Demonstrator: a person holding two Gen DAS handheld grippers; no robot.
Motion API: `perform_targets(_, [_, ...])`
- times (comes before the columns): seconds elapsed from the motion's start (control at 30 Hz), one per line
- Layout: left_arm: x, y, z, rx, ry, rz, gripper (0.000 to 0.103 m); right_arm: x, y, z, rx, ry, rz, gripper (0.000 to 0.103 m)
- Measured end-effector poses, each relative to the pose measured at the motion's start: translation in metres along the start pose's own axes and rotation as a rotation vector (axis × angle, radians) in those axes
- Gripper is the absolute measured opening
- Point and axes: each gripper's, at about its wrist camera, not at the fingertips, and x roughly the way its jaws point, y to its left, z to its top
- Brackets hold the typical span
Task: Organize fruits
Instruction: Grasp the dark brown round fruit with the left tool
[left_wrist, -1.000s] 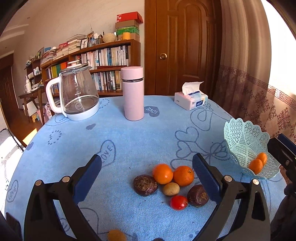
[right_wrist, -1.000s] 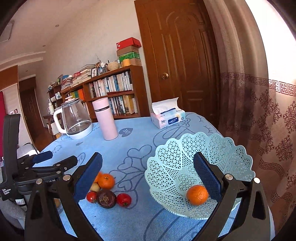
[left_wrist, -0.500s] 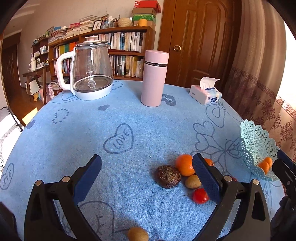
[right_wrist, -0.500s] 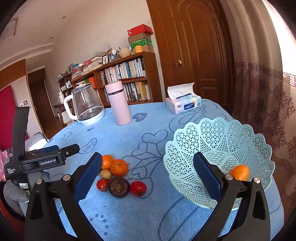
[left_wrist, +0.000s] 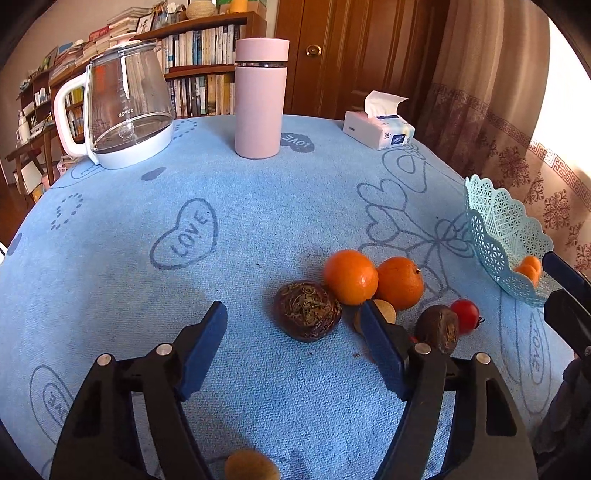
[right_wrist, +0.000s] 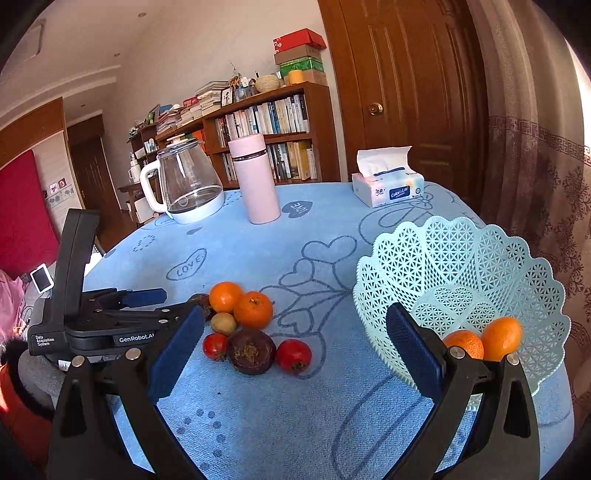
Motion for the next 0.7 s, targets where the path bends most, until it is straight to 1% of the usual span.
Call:
perform_targets(0.07, [0.006, -0.002, 0.000, 0.017, 0.026, -0.003, 0.064, 0.002, 0.001, -0.001, -0.001, 0.015, 0.010, 0.100])
perform_targets(0.17, [0.015, -0.002, 0.000, 0.022, 0.070, -0.022, 0.055, 0.005, 0.002, -0.004, 0.000, 0.037, 0.031, 0.100])
perform_targets(0.27, [0.019, -0.002, 0.002, 0.031, 0.084, -0.037, 0.053, 0.007, 0.004, -0.006, -0.004, 0.056, 0.044, 0.099])
perform_targets(0.37, [0.022, -0.004, 0.005, 0.053, 0.082, -0.041, 0.044, 0.010, 0.008, -0.009, -0.008, 0.077, 0.063, 0.098])
perform_targets(0.4, [0.021, -0.005, 0.005, 0.056, 0.080, -0.039, 0.044, 0.011, 0.010, -0.010, -0.013, 0.084, 0.069, 0.097])
perform_targets(0.47, [0.019, -0.006, 0.003, 0.057, 0.070, -0.040, 0.044, 0.012, 0.014, -0.012, -0.026, 0.099, 0.079, 0.092])
perform_targets(0.53, [0.016, -0.004, 0.002, 0.048, 0.055, -0.039, 0.044, 0.015, 0.017, -0.015, -0.033, 0.120, 0.091, 0.083])
perform_targets(0.7, [0.003, 0.000, 0.000, 0.018, 0.004, -0.006, 0.044, 0.019, 0.016, -0.018, -0.027, 0.151, 0.098, 0.077])
